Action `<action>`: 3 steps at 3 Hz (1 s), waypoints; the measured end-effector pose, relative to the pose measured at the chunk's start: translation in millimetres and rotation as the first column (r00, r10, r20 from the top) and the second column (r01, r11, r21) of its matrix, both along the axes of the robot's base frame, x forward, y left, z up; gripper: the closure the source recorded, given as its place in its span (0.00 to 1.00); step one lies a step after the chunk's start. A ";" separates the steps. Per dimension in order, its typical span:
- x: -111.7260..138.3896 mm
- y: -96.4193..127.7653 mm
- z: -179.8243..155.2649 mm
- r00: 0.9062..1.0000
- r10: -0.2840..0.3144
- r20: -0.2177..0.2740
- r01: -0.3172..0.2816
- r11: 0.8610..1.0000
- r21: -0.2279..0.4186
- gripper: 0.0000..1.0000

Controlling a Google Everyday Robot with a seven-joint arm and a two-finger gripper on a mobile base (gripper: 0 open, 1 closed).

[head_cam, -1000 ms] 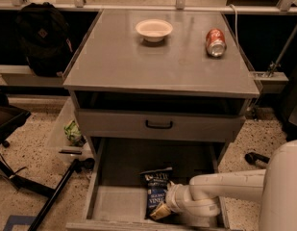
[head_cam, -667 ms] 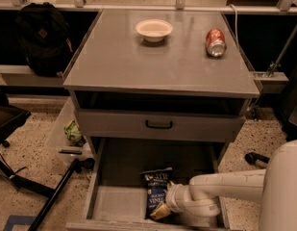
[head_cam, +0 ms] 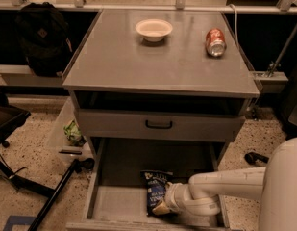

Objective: Pick blue chip bag from middle drawer and place on counter

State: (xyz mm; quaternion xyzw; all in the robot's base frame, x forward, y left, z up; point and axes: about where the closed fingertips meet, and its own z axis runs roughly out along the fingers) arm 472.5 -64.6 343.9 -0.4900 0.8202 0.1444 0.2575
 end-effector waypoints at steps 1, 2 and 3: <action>-2.4 1.9 37.8 1.000 0.002 0.030 -0.002 1.000 0.001 1.00; -7.1 5.5 108.1 0.996 0.006 0.086 -0.007 1.000 0.004 1.00; -65.0 38.1 156.9 1.000 -0.024 -0.021 0.025 0.996 0.087 1.00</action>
Offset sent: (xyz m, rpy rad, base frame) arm -0.0279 0.0183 0.4179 0.0130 -0.3310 0.0220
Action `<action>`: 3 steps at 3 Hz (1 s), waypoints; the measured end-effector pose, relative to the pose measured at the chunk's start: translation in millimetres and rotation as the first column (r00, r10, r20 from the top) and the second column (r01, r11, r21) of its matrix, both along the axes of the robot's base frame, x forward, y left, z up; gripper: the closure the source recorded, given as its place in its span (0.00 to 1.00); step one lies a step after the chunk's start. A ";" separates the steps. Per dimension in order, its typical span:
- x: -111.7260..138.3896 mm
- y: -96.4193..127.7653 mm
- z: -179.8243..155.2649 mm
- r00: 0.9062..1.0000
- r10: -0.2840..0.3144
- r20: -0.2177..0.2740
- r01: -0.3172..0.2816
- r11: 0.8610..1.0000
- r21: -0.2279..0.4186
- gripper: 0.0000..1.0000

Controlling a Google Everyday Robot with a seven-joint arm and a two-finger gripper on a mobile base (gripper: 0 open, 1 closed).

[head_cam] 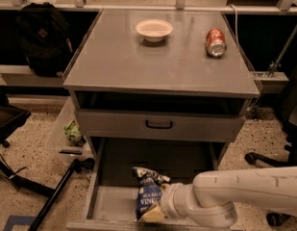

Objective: Pick blue chip bag from middle drawer and place on counter

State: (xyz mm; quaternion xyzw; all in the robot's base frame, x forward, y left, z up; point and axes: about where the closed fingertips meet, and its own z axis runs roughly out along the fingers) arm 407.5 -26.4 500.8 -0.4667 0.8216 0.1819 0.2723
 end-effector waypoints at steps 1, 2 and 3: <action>-58.6 13.6 28.7 0.990 -0.033 -0.136 0.037 0.999 0.026 1.00; -81.3 16.5 71.6 0.987 -0.044 -0.157 0.041 0.999 -0.026 1.00; -81.0 17.0 72.1 0.987 -0.044 -0.156 0.041 0.999 -0.025 1.00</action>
Offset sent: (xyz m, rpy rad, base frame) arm 0.0114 -0.0071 0.4086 -0.0737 -0.4462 -0.1130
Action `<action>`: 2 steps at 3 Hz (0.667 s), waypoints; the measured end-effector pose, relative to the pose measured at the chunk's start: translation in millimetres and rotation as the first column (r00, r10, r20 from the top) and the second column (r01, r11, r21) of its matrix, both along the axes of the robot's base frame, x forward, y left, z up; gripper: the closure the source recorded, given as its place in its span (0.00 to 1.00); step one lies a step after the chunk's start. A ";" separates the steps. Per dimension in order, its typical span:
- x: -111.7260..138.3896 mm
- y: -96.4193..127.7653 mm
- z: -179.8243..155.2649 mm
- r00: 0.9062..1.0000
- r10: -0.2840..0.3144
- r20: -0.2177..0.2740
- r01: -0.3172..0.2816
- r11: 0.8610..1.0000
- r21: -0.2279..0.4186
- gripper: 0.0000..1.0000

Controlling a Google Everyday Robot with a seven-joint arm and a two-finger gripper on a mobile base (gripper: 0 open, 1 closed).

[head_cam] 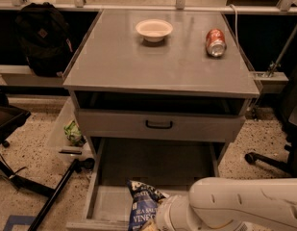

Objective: Pick blue chip bag from middle drawer and place on counter

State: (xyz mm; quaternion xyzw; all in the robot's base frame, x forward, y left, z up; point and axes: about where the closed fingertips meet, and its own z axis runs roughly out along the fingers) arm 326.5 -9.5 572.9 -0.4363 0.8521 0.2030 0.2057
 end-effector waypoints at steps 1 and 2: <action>13.5 4.6 18.3 0.999 -0.014 0.051 0.014 1.000 0.011 1.00; 29.1 17.0 51.5 0.990 -0.011 0.142 0.009 1.000 0.014 1.00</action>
Offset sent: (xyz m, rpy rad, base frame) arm 0.0678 0.0366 0.1838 0.0237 -0.2697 -0.0354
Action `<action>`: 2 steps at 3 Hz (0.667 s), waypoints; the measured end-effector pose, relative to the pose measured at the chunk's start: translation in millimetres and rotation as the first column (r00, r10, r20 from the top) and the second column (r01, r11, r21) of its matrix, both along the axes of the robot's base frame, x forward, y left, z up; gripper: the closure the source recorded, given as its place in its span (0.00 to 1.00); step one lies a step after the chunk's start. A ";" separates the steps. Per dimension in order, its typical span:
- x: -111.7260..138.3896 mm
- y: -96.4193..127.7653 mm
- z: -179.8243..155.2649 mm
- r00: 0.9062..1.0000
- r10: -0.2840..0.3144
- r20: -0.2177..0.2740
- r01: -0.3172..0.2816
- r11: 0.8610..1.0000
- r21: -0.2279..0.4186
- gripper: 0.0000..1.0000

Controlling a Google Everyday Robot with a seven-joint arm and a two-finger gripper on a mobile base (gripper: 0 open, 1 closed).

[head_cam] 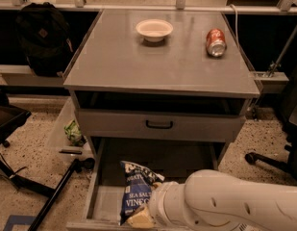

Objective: Pick blue chip bag from middle drawer and place on counter

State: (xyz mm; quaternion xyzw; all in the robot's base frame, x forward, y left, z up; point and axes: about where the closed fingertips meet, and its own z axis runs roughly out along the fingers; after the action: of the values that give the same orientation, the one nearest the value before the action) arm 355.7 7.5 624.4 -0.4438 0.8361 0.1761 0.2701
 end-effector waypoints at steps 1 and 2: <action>9.9 19.2 53.8 0.989 0.010 0.145 -0.012 1.000 0.012 1.00; 3.4 59.1 135.2 0.967 0.026 0.255 -0.045 0.997 0.068 1.00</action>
Offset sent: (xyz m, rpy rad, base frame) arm 0.0284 0.0742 0.3572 0.0103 -0.4311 -0.0406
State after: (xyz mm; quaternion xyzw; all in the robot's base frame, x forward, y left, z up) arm 359.1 66.6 759.6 -0.4676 0.7795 0.1533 0.3877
